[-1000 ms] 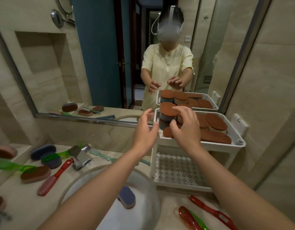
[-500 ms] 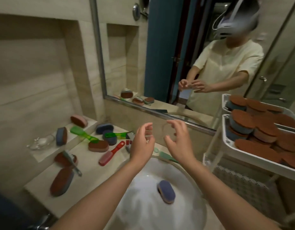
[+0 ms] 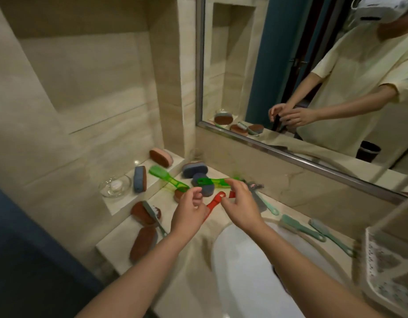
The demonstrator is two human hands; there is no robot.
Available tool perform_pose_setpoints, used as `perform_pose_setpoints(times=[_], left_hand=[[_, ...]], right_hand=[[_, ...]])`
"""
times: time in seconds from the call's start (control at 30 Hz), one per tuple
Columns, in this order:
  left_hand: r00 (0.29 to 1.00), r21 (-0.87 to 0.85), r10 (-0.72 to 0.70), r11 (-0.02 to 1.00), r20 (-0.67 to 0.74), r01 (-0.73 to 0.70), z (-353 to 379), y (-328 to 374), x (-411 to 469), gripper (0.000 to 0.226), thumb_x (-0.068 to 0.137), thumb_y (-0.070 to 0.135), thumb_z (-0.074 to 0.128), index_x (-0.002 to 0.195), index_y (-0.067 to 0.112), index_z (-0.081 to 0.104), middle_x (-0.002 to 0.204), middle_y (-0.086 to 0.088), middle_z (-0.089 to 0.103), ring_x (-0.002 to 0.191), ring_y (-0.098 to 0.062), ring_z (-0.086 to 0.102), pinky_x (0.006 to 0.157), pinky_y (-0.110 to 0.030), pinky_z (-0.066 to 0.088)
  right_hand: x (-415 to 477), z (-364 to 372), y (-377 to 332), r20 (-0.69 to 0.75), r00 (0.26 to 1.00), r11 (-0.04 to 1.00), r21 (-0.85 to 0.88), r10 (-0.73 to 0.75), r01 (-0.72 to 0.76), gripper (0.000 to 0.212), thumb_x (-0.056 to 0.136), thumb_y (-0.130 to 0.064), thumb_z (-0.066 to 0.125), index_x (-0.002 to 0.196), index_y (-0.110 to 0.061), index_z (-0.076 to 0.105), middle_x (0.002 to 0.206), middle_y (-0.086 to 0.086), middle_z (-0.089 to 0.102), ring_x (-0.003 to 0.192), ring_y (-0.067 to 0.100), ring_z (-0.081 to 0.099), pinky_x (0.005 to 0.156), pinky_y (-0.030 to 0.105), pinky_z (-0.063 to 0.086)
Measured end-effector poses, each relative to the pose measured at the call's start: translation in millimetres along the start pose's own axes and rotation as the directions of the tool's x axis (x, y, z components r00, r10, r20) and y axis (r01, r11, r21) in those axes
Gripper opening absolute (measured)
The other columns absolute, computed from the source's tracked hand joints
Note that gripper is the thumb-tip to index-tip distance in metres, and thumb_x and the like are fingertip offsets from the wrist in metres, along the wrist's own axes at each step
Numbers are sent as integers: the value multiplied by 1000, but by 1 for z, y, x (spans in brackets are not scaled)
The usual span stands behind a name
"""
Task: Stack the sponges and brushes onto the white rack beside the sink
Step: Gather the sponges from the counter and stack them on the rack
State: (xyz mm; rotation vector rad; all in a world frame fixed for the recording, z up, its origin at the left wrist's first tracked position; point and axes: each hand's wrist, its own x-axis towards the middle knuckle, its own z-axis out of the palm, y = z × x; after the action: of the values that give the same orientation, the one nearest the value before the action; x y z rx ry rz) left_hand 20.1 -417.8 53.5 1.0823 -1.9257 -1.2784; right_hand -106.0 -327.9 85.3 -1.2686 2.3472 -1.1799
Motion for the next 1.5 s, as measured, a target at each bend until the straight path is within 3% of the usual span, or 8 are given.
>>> perform_pose_setpoints(times=[0.2,0.4,0.63,0.87,1.1,1.23,1.33,1.5], left_hand=[[982,57,-152,988,112,147,-26,-32,31,43,90,12,55,131,18,44,122,0,52,104,-14,55,91,-26,40],[951,76,-259,966,170,249,-34,-52,64,51,90,19,59,137,16,40,123,3,49,106,-12,52,90,-26,37],[906,75,-392,920,160,385,-29,-87,98,56,91,19,57,142,16,35,139,-6,47,123,-19,50,100,-29,37],[862,39,-487,873,142,486,-14,-110,115,59,88,19,60,142,11,36,141,-9,50,129,-24,47,109,-40,36],[856,23,-506,862,105,507,-6,-119,118,61,88,22,58,143,9,35,136,-8,55,126,-24,50,108,-43,37],[869,-51,-493,868,30,494,-4,-117,120,43,95,36,51,131,13,47,125,-11,61,114,-29,58,99,-49,46],[864,-91,-502,863,-37,497,-2,-112,124,36,92,46,52,115,18,53,114,-7,61,107,-29,59,93,-52,50],[805,-247,-581,803,-119,543,0,-105,132,30,85,29,64,105,15,46,121,-15,53,105,-30,57,85,-45,54]], right_hand=[[25,51,-7,89,996,997,-77,5,2,52,85,-25,58,136,-22,49,134,1,55,118,21,51,92,32,40],[59,82,1,223,974,978,-208,34,14,60,83,-24,61,140,-20,43,135,5,56,120,26,51,92,39,48],[102,125,22,346,929,950,-312,131,-18,65,83,-34,64,142,-24,37,132,4,57,125,24,46,89,35,46],[124,159,48,360,915,921,-389,181,-29,77,80,-53,66,145,-27,33,128,9,54,123,27,45,92,37,46],[124,170,63,327,942,858,-502,76,105,66,77,-52,65,131,-21,44,120,6,60,109,27,46,83,39,42],[123,163,52,287,938,943,-318,194,-98,63,66,-69,61,103,-21,47,97,1,58,92,21,54,72,38,48],[121,156,46,329,910,967,-115,253,-228,56,62,-64,64,91,-20,44,86,-2,57,79,18,55,63,36,46],[115,141,42,481,859,948,155,173,-278,51,57,-49,70,93,-19,50,98,7,59,82,18,53,72,39,48]])
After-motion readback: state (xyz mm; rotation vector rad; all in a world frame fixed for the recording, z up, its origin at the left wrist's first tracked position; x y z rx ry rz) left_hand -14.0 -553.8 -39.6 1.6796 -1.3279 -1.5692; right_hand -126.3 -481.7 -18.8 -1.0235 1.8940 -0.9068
